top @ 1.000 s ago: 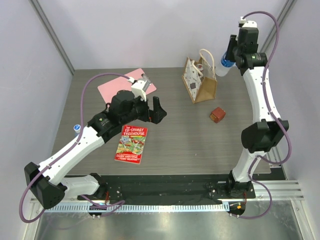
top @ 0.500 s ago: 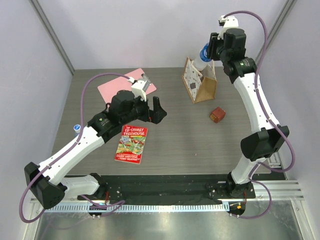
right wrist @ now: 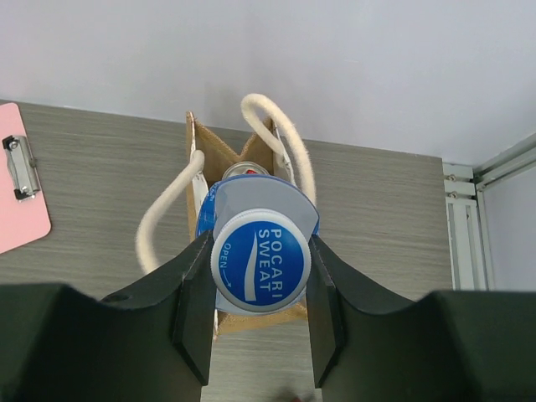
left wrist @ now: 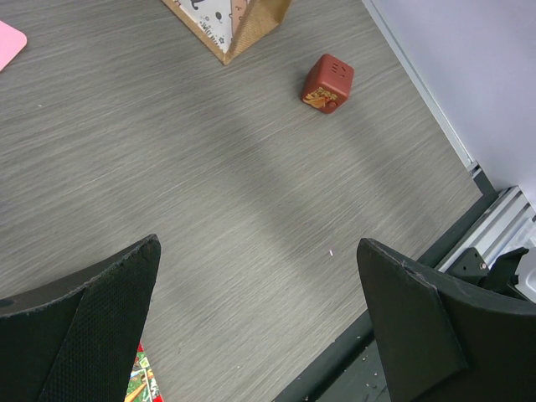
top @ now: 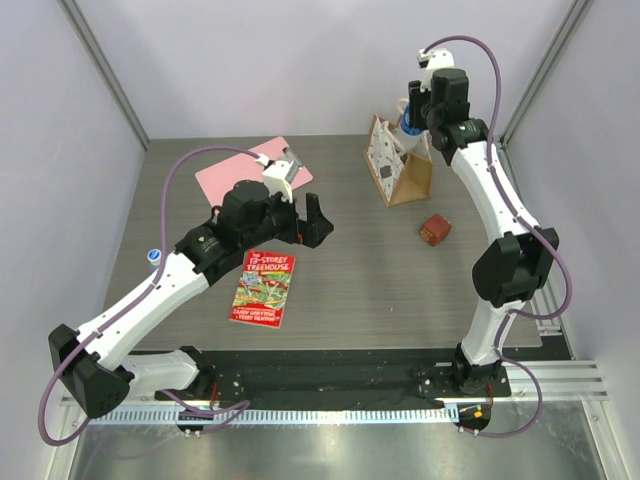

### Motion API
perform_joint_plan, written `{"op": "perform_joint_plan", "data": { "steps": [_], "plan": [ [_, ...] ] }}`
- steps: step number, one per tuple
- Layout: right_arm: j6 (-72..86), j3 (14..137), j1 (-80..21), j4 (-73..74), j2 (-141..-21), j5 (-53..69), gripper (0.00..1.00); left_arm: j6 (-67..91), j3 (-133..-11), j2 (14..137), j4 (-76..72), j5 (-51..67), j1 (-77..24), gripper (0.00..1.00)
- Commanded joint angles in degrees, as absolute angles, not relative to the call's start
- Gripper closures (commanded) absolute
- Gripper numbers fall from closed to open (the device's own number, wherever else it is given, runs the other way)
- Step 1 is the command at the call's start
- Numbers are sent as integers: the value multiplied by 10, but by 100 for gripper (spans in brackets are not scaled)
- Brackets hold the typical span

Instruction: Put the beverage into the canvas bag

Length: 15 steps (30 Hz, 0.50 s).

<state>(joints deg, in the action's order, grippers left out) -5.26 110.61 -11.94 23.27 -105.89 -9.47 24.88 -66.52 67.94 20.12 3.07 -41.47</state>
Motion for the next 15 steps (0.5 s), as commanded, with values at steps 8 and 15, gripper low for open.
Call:
{"op": "perform_joint_plan", "data": {
  "steps": [8,15],
  "plan": [
    [-64,1143,-133,111,-1049,-105,99,244,-686,673,188,34,-413,0],
    [-35,1143,-133,116,-1061,-76,99,244,-686,675,188,34,-413,0]
  ]
}}
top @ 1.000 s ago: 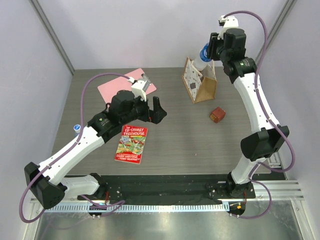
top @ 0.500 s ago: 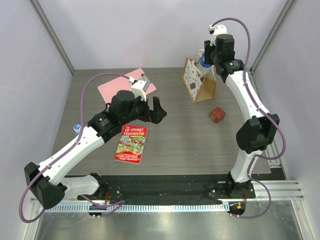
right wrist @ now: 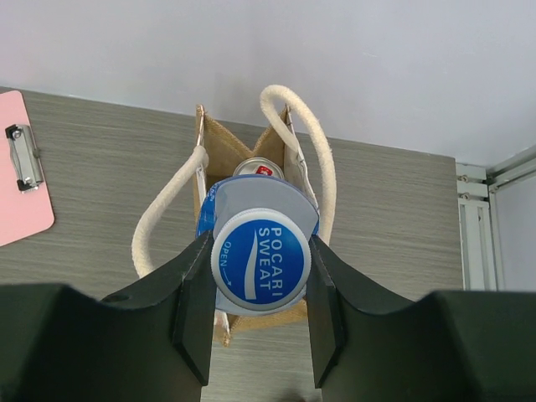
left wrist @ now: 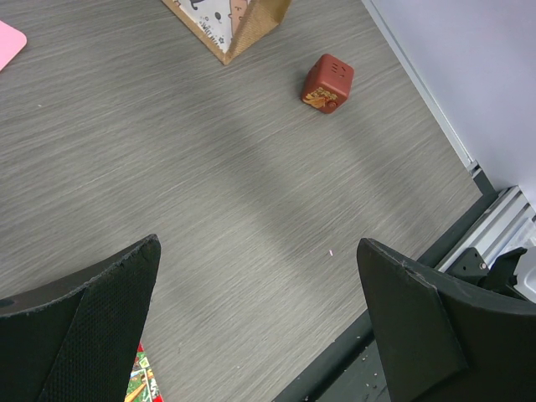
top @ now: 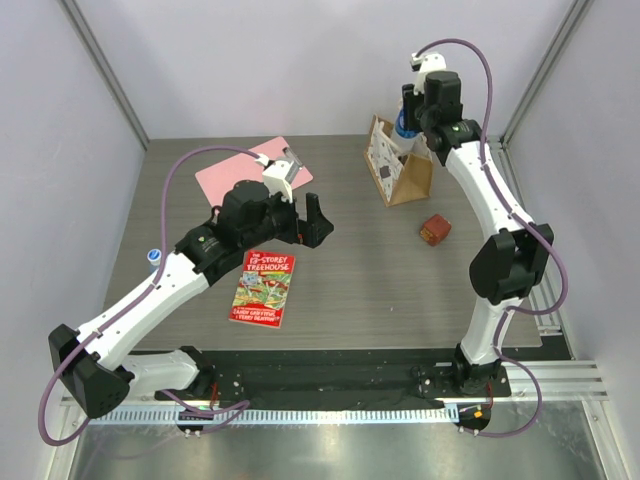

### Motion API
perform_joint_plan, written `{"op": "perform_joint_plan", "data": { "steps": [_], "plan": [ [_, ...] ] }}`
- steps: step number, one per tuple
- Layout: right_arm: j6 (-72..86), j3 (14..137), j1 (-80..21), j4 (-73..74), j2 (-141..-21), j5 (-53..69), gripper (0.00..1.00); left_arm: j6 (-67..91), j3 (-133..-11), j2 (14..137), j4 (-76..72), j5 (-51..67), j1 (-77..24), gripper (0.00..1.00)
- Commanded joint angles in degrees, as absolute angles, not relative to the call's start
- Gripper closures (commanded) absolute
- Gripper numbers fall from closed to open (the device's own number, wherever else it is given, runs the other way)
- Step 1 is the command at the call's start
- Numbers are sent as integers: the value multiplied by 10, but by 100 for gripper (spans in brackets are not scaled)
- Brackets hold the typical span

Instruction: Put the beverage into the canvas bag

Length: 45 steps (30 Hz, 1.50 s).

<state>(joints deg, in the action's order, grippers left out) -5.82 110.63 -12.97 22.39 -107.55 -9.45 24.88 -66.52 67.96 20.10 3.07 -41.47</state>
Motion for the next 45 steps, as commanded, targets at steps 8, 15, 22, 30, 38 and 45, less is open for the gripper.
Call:
{"op": "perform_joint_plan", "data": {
  "steps": [8,15,22,30,38,45],
  "plan": [
    [-14,1157,-133,107,-1090,-39,99,244,-686,676,188,34,-413,0],
    [-14,1158,-133,88,-1118,-31,99,244,-686,676,188,33,-412,0],
    [-30,1113,-132,4,-1120,-10,99,245,-686,679,188,34,-413,0],
    [-45,1116,-132,-47,-1137,-34,99,243,-685,680,189,33,-412,0],
    [-73,1121,-132,-76,-1166,-50,99,244,-685,683,190,32,-413,0],
    [-77,1132,-132,-82,-1195,-47,99,256,-683,698,188,12,-412,0]
  ]
}}
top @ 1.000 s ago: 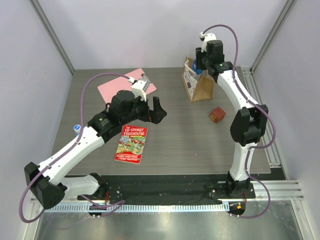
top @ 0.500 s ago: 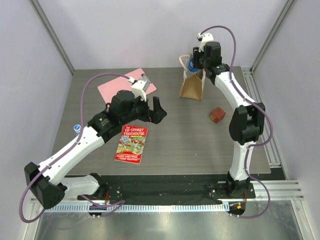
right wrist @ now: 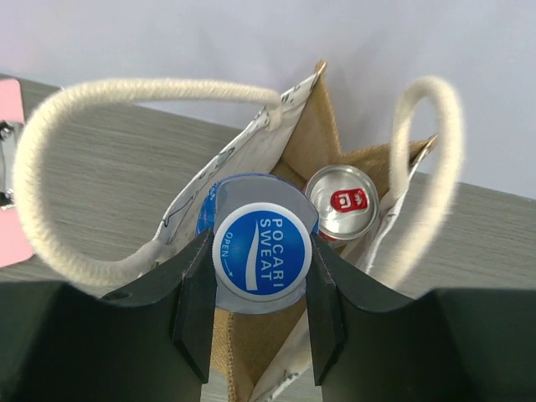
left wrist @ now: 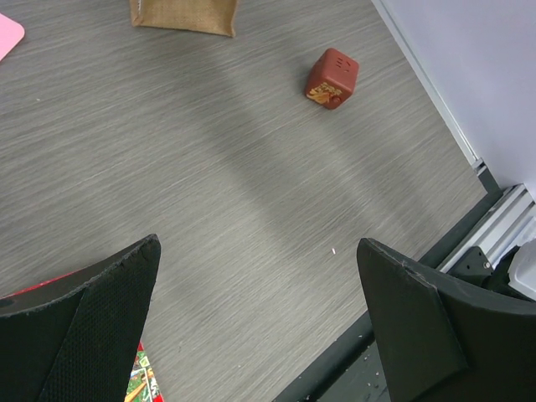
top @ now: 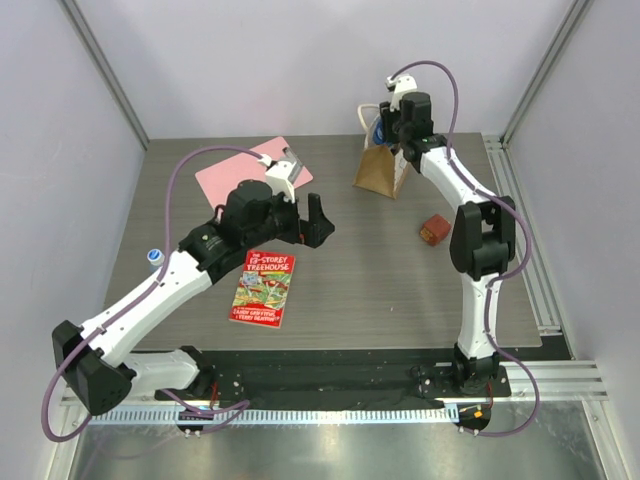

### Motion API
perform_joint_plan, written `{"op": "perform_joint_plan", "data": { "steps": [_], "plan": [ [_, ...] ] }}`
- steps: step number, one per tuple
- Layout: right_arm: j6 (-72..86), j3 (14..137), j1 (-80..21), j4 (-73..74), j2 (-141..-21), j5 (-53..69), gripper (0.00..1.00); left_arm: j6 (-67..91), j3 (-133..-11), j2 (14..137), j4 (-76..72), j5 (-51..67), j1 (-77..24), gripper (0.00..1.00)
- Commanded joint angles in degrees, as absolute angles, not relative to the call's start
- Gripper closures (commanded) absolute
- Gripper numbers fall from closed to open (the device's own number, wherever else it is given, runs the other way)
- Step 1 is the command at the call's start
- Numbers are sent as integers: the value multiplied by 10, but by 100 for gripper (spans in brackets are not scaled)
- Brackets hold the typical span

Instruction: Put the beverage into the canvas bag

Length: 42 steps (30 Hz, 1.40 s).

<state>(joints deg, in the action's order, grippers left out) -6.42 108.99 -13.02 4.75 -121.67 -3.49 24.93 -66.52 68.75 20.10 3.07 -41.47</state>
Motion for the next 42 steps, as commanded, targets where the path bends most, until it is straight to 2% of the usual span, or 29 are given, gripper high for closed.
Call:
{"op": "perform_joint_plan", "data": {
  "steps": [1,7,13,16,18,21,24,26,27,28,31,35,38,41,42],
  "plan": [
    [-76,1130,-132,-85,-1196,-46,99,261,-686,708,188,5,-413,0],
    [-77,1142,-132,-115,-1208,-35,99,309,-753,782,175,-90,-413,0],
    [-68,1130,-132,-133,-1212,-25,99,289,-847,944,124,-141,-407,0],
    [-69,1107,-131,-147,-1200,-21,99,287,-919,1036,120,-118,-393,3],
    [-70,1099,-132,-148,-1196,-17,99,299,-975,1096,117,-63,-374,7],
    [-67,1095,-131,-146,-1191,-14,99,275,-1012,1156,66,-14,-355,16],
    [-60,1097,-130,-139,-1189,-8,99,228,-1012,1206,-51,-15,-339,20],
    [-54,1098,-131,-137,-1187,12,99,213,-1012,1234,-104,-10,-325,26],
    [-48,1098,-130,-137,-1187,14,99,190,-1007,1246,-176,5,-321,37],
    [-47,1099,-131,-135,-1187,18,99,187,-1002,1270,-217,32,-316,40],
    [-40,1112,-130,-123,-1193,31,99,228,-1023,1313,-319,91,-292,41],
    [-29,1115,-129,-124,-1196,39,99,236,-1155,1422,-294,88,-278,38],
    [-26,1122,-127,-120,-1201,48,99,249,-1229,1485,-308,135,-276,38],
    [-19,1133,-124,-116,-1205,54,99,261,-1289,1521,-316,178,-277,41],
    [-18,1135,-122,-114,-1208,57,99,262,-1296,1532,-324,187,-277,45]
  ]
}}
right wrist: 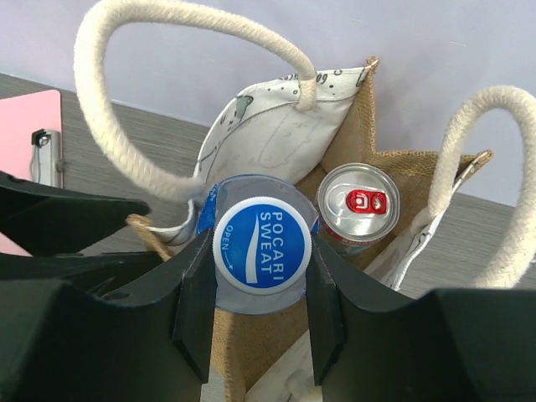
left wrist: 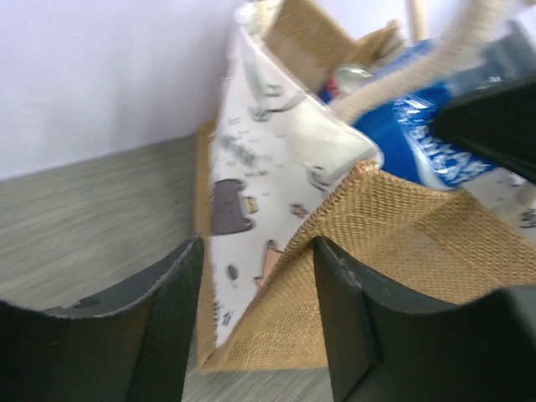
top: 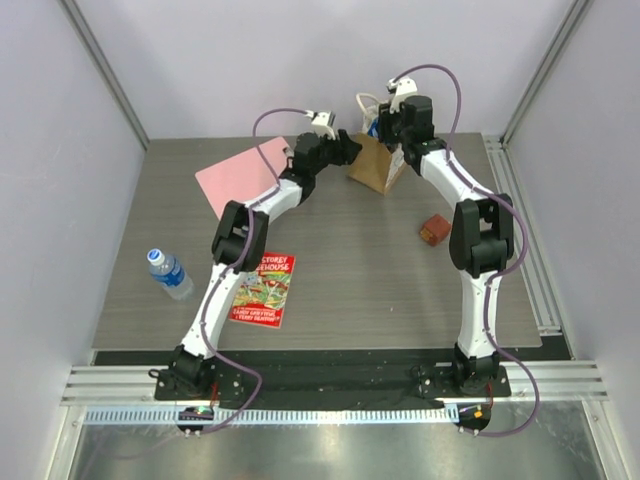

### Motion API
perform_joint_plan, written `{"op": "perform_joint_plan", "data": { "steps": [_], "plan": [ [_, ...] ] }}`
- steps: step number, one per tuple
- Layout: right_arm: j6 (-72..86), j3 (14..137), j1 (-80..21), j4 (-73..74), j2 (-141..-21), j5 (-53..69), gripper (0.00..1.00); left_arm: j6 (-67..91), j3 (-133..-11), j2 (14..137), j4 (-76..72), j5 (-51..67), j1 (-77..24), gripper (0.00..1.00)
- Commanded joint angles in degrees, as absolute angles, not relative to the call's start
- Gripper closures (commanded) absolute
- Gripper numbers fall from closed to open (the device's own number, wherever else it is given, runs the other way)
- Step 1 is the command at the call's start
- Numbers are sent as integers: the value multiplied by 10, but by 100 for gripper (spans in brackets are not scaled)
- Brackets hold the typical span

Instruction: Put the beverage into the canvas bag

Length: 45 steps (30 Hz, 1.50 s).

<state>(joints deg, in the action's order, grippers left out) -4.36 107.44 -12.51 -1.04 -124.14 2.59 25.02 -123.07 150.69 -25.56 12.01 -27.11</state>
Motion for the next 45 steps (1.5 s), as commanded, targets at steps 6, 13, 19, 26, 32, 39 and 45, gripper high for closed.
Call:
{"op": "perform_joint_plan", "data": {
  "steps": [6,13,19,26,32,39,45],
  "plan": [
    [-25,1165,-122,-100,-1227,53,99,255,-1236,1493,-382,258,-290,99],
    [-41,1216,-122,-74,-1273,37,99,262,-1086,1434,-447,234,-308,100],
    [-40,1216,-122,-88,-1293,55,99,272,-1071,1438,-455,251,-320,100],
    [-29,1242,-124,-126,-1329,62,99,284,-1045,1434,-483,253,-324,100],
    [-32,1253,-132,-124,-1358,68,96,287,-1035,1430,-494,254,-326,100],
    [-33,1245,-135,-118,-1347,54,64,288,-1007,1411,-512,251,-326,84],
    [-33,1248,-135,-98,-1317,50,37,294,-969,1374,-537,228,-326,51]
  ]
}}
